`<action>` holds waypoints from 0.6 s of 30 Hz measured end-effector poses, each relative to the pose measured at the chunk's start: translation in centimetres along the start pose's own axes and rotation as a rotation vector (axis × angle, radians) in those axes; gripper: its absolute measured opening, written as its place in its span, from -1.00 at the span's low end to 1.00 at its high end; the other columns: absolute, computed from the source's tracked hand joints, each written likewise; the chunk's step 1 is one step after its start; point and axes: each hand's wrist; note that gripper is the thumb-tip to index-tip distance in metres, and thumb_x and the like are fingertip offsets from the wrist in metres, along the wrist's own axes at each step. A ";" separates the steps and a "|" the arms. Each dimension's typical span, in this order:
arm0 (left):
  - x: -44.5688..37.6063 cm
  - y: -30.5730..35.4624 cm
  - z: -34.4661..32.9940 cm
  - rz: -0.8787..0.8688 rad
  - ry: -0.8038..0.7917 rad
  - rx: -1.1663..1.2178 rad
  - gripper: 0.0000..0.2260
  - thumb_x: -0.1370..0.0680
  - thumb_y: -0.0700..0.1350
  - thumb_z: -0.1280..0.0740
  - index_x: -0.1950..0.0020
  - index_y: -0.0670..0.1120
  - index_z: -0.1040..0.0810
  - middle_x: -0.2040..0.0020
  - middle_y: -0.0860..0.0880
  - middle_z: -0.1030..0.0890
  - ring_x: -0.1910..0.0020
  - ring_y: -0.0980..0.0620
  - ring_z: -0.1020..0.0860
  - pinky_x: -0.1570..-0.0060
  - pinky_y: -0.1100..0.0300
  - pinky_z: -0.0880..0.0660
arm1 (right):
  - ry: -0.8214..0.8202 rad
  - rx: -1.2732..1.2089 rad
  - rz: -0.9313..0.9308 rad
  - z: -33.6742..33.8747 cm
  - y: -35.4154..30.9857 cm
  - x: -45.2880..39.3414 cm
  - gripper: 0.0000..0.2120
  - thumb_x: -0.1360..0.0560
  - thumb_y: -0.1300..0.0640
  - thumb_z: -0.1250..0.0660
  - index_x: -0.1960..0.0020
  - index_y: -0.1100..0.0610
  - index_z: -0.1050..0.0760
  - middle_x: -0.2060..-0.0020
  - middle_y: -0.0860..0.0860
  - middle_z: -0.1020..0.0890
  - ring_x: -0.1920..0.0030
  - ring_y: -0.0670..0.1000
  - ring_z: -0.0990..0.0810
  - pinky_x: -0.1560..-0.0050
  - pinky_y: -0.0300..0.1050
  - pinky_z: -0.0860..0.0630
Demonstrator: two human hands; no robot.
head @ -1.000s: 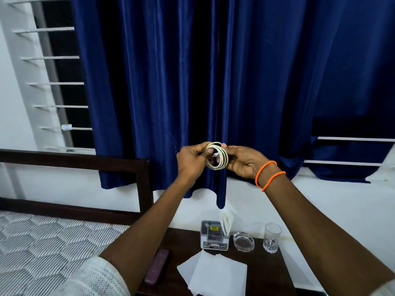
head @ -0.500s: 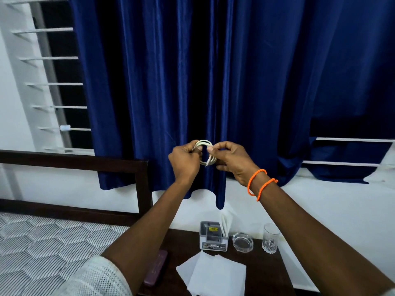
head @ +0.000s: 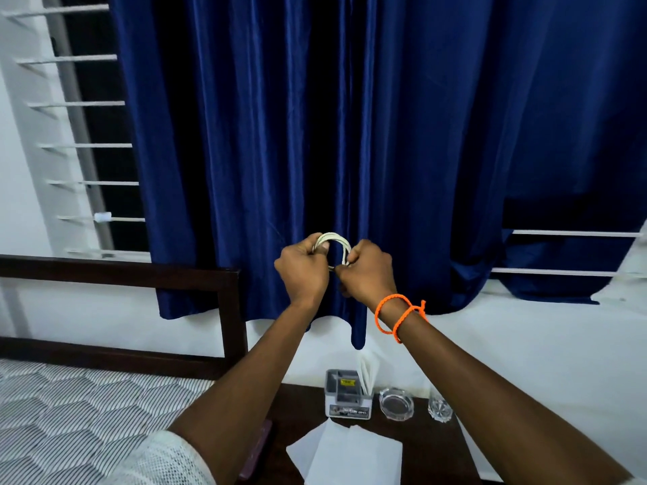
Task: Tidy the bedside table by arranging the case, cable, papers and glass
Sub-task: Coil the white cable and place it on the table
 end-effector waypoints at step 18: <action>-2.6 -3.9 2.3 0.488 -0.167 0.277 -0.87 -0.53 -0.31 -0.46 -0.01 -0.15 -0.75 0.25 -0.09 -0.75 0.24 -0.04 -0.74 0.15 -0.02 -0.71 | -0.167 0.149 0.252 4.2 -0.3 -1.5 -0.91 -0.41 0.22 -0.52 0.12 0.16 -0.62 0.28 0.08 -0.69 0.29 -0.01 -0.65 0.17 -0.17 -0.59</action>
Point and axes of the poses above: each hand's wrist, its own x-axis away from the middle knuckle, its own z-axis out of the back of the hand, y = z × x
